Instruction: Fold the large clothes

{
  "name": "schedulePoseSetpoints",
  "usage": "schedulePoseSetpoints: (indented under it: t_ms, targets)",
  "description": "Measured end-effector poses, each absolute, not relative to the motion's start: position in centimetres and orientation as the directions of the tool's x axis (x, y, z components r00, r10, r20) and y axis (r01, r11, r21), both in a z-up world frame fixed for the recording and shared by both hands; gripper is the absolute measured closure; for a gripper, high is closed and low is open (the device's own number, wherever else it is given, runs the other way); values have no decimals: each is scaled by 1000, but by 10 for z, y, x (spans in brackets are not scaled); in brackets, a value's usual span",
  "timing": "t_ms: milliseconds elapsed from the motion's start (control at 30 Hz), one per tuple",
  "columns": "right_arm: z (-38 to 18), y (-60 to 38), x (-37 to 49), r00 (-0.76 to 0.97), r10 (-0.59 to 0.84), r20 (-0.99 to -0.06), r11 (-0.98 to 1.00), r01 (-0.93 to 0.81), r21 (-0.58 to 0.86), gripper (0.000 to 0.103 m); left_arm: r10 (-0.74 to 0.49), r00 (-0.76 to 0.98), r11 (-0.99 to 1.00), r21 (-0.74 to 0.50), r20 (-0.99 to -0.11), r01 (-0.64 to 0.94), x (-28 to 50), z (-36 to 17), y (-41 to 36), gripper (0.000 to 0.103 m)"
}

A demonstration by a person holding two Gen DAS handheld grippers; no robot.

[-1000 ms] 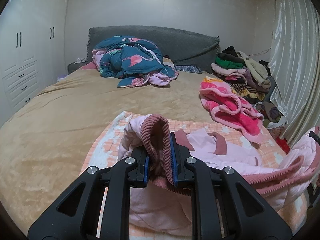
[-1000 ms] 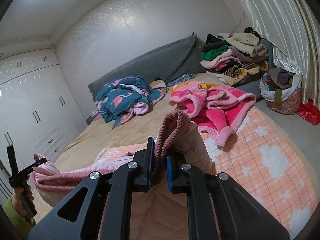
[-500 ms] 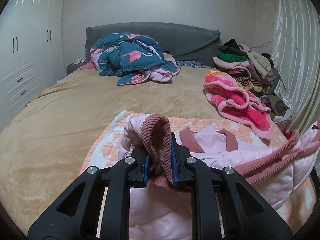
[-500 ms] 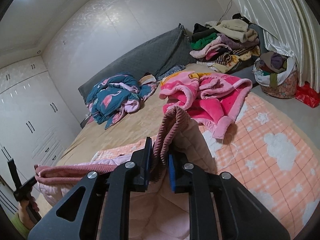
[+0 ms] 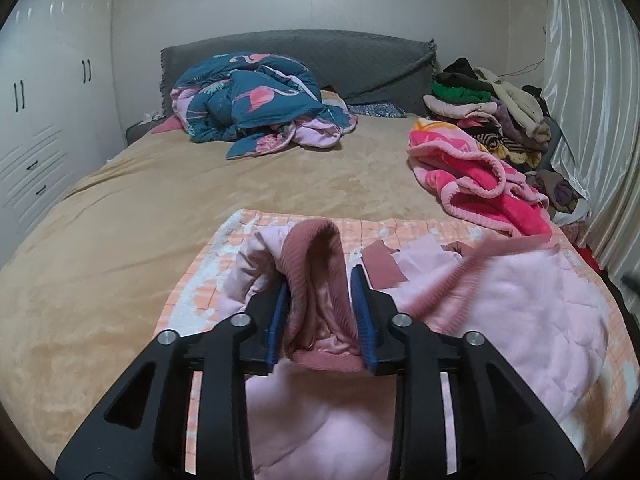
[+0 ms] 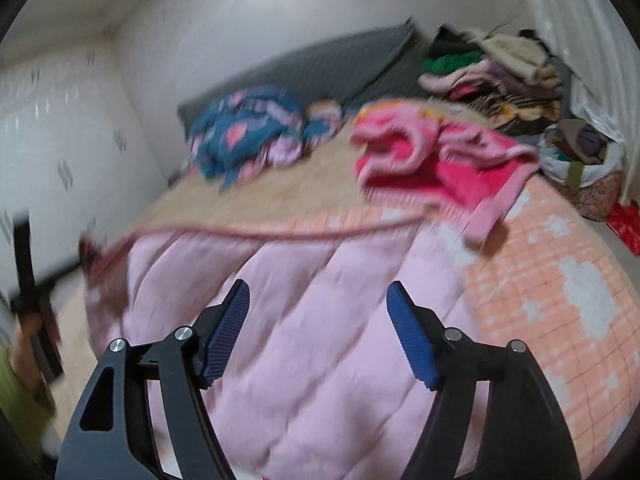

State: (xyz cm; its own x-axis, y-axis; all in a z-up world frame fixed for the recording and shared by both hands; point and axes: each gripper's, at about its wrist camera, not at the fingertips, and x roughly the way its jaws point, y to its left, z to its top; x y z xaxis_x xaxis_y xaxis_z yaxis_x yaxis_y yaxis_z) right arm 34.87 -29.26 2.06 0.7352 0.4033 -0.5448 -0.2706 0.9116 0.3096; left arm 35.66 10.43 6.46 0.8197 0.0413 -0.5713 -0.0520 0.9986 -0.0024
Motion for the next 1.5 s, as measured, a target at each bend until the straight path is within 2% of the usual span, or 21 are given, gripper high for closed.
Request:
schedulePoseSetpoints:
  t_ms: [100,167,200,233,367,533,733,1033,1367,1500]
  targets:
    - [-9,-264,353,668,371,-645,928,-285,240,32,40,824,999,7,-565,-44,358,64,103,76]
    - [-33,-249,358,617,348,-706,935,-283,215,32,27,828,1000,6,-561,-28,356,64,102,59]
    - [-41,-246,361,602,339,-723,938,-276,210,30,23,829,1000,8,-558,-22,354,64,101,55]
    - [-48,-242,363,595,322,-737,944,-264,200,29,20,831,1000,10,-556,-18,352,65,101,46]
    - [-50,-239,359,618,325,-716,945,-247,216,27,16,842,1000,-3,-539,-21,341,69,104,24]
    - [-32,-251,345,655,333,-678,943,-249,223,22,25,854,998,-41,-520,-55,328,76,116,10]
    - [-8,-277,325,716,298,-631,955,-234,185,15,56,848,994,-49,-526,-97,312,73,133,9]
    - [1,-326,310,759,237,-607,970,-153,188,9,106,772,991,-1,-627,-137,297,31,147,9]
    - [-22,-338,324,696,191,-693,981,-123,147,6,113,713,991,32,-692,-127,292,-1,145,9]
    - [-34,-340,334,684,179,-707,984,-112,141,6,81,689,991,-13,-720,-130,296,-20,155,9]
